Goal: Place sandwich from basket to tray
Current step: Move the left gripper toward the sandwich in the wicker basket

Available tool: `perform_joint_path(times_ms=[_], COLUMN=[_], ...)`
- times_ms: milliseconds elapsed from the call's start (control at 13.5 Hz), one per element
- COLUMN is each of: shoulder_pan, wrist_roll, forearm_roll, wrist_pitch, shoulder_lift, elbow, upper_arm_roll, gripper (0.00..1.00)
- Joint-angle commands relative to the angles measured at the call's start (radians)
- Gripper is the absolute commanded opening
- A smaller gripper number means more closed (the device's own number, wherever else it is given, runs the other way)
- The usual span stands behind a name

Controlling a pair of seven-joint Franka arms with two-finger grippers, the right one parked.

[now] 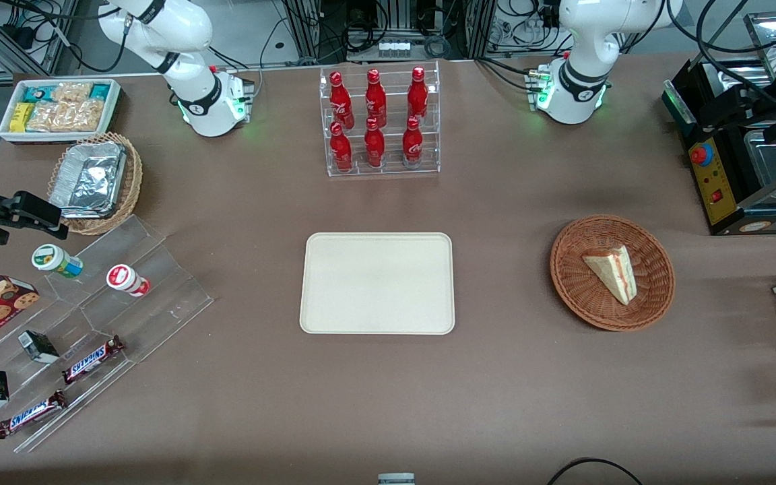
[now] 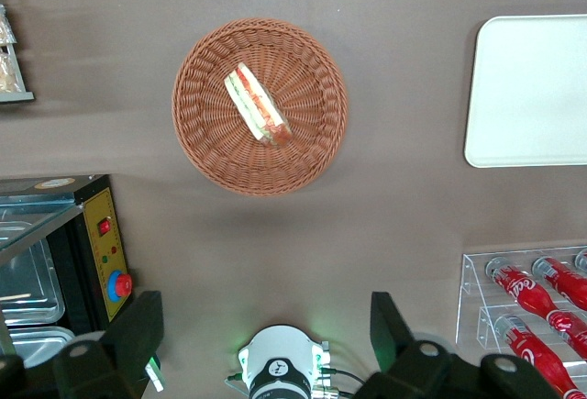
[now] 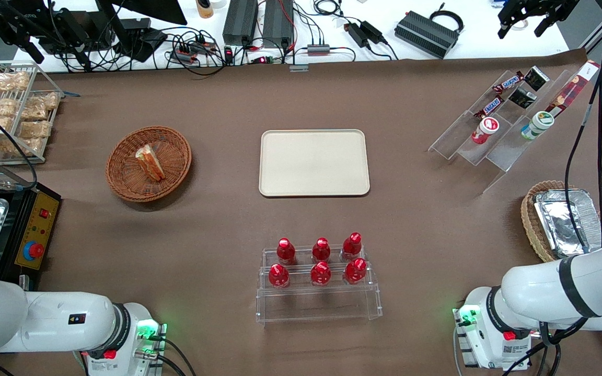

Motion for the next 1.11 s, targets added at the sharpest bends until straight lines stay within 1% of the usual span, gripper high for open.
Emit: perform_joint_path(times_ms=[0, 148, 222, 370, 444, 519, 593, 815, 1037], shoulder_pan=[0.004, 0.002, 0.004, 0.005, 0.004, 0.002, 0.004, 0.002, 0.002], wrist_roll=[0.024, 0.012, 0.008, -0.022, -0.03, -0.044, -0.094, -0.31, -0.372], forearm_roll=[0.011, 0.023, 0.026, 0.071, 0.074, 0.074, 0.074, 0.071, 0.062], wrist_pitch=[-0.005, 0.001, 0.003, 0.027, 0.061, 0.125, 0.189, 0.404, 0.561], shoulder_lift=[-0.009, 0.011, 0.043, 0.112, 0.133, 0.135, 0.135, 0.133, 0.132], elbow=[0.002, -0.002, -0.002, -0.012, -0.031, -0.082, -0.14, -0.321, -0.475], upper_arm_roll=[-0.002, -0.002, 0.0, 0.008, 0.027, 0.043, 0.044, 0.043, 0.043], gripper=[1.0, 1.0, 1.0, 1.0, 1.0, 1.0, 1.0, 1.0, 1.0])
